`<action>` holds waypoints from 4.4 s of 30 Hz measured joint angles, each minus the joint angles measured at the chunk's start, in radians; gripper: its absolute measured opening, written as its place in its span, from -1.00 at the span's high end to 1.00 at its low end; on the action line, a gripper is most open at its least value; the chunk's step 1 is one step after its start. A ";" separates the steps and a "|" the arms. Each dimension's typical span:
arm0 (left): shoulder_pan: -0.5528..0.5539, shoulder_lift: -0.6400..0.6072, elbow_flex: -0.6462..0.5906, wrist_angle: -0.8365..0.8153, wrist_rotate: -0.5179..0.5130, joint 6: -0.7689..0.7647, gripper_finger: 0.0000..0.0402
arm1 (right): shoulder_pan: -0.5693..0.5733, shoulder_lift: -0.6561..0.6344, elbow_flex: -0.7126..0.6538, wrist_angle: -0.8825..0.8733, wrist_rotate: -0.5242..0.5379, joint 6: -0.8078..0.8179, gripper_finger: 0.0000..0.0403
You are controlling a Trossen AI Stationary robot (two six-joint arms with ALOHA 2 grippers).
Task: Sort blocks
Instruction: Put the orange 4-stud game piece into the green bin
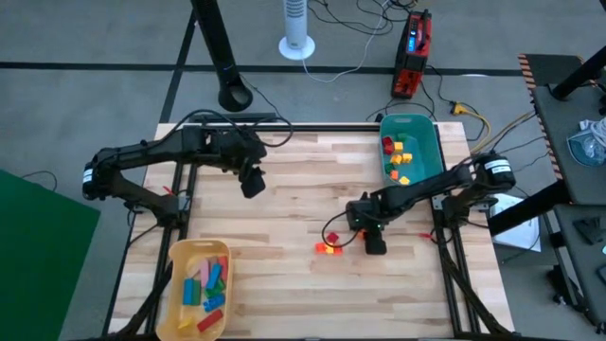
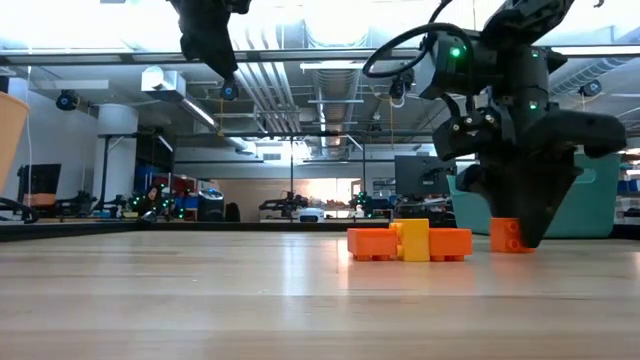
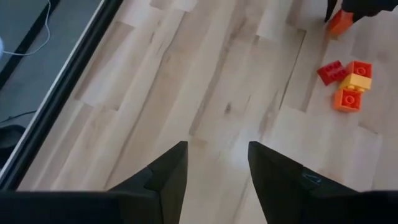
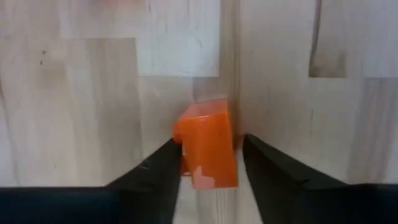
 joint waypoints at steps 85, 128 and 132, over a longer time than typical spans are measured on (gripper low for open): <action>-0.390 0.631 -0.001 0.550 0.034 -0.132 0.05 | -0.302 -0.436 0.522 -0.552 0.427 0.482 0.07; -0.434 0.682 -0.243 1.083 -0.057 -0.184 -0.36 | -0.302 -0.344 0.510 -0.524 0.402 0.561 0.01; -0.433 0.682 -0.248 1.108 -0.057 -0.170 -0.29 | -0.302 -0.344 0.510 -0.524 0.402 0.561 0.02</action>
